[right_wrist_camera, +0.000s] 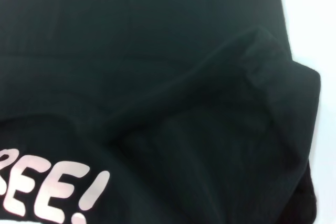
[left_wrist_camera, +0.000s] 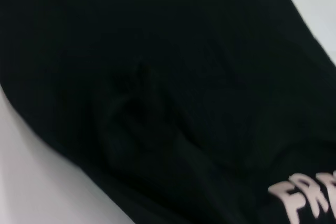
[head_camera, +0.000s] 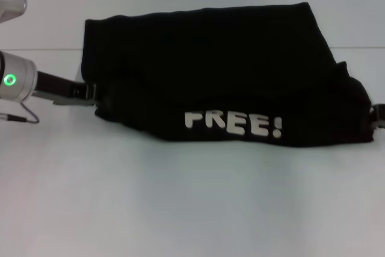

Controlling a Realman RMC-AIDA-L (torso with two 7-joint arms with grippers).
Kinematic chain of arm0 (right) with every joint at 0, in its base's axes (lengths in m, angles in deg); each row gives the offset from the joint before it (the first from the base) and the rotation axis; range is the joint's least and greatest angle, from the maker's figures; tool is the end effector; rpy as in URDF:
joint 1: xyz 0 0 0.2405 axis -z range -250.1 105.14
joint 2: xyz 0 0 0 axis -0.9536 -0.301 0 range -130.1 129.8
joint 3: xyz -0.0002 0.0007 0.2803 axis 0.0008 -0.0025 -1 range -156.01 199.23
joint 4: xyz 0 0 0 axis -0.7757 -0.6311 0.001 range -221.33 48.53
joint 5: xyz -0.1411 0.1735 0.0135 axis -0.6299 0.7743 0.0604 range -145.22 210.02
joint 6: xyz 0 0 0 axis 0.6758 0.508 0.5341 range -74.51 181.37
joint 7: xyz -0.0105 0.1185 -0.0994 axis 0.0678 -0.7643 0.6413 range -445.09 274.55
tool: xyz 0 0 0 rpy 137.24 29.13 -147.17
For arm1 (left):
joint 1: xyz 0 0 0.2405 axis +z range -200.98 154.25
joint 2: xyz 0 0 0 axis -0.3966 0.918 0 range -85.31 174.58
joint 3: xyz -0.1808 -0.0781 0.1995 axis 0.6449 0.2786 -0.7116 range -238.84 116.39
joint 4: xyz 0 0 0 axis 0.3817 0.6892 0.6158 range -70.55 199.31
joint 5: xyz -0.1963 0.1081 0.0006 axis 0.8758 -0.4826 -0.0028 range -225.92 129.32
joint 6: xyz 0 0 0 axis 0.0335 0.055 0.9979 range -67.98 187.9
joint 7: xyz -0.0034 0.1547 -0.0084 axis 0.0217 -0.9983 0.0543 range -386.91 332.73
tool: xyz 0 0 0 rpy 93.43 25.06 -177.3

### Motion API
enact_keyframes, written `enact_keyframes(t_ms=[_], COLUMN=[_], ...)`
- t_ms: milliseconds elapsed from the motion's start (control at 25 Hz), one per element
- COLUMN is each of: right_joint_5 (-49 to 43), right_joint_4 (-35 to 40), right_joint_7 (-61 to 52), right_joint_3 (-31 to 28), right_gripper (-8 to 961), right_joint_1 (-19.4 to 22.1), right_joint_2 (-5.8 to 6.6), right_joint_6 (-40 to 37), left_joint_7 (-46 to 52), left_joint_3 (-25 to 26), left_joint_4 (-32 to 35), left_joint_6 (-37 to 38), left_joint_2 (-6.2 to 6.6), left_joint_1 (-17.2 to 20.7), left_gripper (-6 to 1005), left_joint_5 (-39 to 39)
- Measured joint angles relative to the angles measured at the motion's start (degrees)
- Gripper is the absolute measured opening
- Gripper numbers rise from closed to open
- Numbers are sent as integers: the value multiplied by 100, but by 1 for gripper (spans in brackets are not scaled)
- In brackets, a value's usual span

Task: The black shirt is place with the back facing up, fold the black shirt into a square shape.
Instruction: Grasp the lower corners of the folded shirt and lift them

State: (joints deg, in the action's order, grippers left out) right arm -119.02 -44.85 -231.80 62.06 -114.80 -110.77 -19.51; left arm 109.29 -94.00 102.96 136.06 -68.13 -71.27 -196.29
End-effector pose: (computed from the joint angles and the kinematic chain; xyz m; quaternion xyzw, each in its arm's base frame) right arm 0.3256 0.4408 0.0553 -0.7512 0.6047 -0.0062 0.2645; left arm -0.2762 0.4567 0.0315 -0.8082 -0.5497 -0.0573 0.2031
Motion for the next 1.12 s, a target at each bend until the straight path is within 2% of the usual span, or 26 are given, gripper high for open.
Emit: enact_keyframes(t_ms=[240,480,720,760,920,1120], right_joint_5=[-382,-491,-525,-557,-584,-594], right_joint_4=[651,1234,1501,1626,1822,2129], right_joint_7=[-208,-213,-215,-213,-195,-168], right_joint_3=[4,-43,-18,-10,-2,17], right_gripper=[23,27,31,31,34,37], right_joint_1=[250,542,767,851,991,1221], right_joint_2=[-77,-126,-132,-188,-286,-456], right_joint_6=[-894,-1777,-2603,-2853,-3223,-3662], left_joint_7=[50,-54,-392,-427,-540,-589], left_joint_3=[-40,-287,-308,-325,-341,-468], left_joint_4=[425,1065,1194,1219,1311,1757], left_joint_6=[1095,1974,2904,3034,3455,3947], left_joint_2=[9,-26,-18,-34,-112,-245], left_joint_1=[73,465,651,686,830,1101], left_gripper=[10,11,10,10,10,10], left_joint_5=[-527,-593,-666,-715,-893,-920])
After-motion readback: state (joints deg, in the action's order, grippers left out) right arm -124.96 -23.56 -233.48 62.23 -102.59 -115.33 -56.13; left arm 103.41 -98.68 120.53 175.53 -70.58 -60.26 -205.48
